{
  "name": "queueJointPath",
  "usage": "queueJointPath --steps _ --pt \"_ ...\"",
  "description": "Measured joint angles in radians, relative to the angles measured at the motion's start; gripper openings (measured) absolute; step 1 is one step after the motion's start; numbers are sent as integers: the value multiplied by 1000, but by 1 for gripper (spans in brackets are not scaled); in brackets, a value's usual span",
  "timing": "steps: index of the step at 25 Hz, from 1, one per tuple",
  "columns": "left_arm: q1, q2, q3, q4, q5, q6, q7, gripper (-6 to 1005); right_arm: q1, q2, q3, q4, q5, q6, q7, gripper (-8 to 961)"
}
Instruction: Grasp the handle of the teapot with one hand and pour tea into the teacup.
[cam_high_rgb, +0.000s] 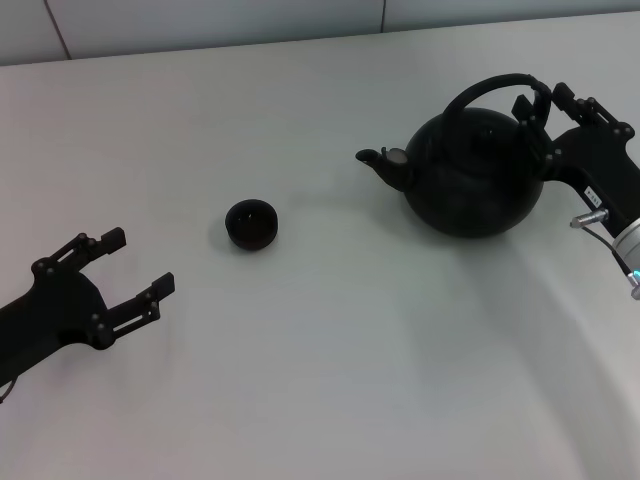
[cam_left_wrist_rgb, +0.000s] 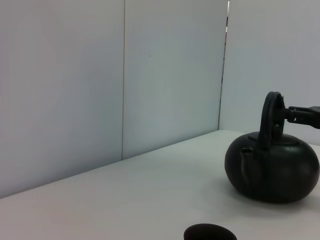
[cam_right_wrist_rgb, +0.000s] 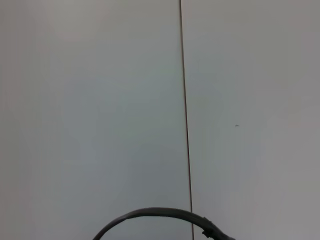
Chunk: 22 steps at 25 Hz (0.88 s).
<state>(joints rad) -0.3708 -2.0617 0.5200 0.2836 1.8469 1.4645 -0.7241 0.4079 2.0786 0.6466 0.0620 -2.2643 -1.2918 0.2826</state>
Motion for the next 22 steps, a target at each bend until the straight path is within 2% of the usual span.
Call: queueJointPath --steps 2,10,13,16,19,22 --pt "2 0 -1 -2 0 3 0 842 -5 0 0 -2 0 -6 0 483" --pt "3 0 -5 -6 0 4 0 842 -32 0 6 -1 2 -32 -1 597" --pt "3 0 -4 -7 0 4 0 842 -60 1 4 -2 1 -107 -1 638" --pt "3 0 -3 -7 0 5 0 842 -83 0 -1 -2 -3 -170 -2 638" --pt "3 0 1 -8 1 9 0 842 -141 -3 -35 -8 -8 -333 -1 638" --pt "3 1 2 -8 4 17 0 842 -160 -7 -93 -51 -9 -454 45 639"
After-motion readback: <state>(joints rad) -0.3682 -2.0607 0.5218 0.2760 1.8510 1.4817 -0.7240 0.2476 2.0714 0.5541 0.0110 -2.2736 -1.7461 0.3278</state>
